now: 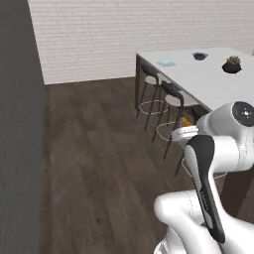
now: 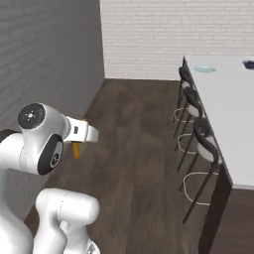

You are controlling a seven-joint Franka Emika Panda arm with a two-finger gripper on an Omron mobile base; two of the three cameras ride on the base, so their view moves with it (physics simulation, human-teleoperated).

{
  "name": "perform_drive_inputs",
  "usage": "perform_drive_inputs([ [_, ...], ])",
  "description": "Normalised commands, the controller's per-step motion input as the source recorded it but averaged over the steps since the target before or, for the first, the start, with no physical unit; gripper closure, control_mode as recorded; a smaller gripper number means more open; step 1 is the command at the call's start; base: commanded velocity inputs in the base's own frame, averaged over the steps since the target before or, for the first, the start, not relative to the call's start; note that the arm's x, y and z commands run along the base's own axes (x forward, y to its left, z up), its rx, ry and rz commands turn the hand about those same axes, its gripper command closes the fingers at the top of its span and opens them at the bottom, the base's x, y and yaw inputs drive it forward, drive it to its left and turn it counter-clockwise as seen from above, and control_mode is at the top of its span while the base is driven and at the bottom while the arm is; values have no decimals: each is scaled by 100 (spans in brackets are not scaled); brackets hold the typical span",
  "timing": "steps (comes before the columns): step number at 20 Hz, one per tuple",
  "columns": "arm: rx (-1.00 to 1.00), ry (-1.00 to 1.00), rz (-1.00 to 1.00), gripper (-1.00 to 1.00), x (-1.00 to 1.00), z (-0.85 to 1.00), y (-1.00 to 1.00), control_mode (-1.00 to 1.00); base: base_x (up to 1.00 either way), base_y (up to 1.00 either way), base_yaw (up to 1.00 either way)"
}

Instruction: Start the toaster. Once the lever pops up, take the bread to the plate on the dining counter.

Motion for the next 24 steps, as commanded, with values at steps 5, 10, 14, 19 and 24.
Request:
perform_drive_inputs([
  [5, 0, 0, 0, 100, 0, 0, 0, 100, 95, 100, -20],
  [10, 0, 0, 0, 100, 0, 0, 0, 100, 100, 100, -20],
  [14, 0, 0, 0, 100, 0, 0, 0, 100, 100, 89, -20],
  [19, 0, 0, 0, 100, 0, 0, 0, 100, 100, 61, -22],
  [24, 0, 0, 0, 100, 0, 0, 0, 100, 100, 56, -20],
])
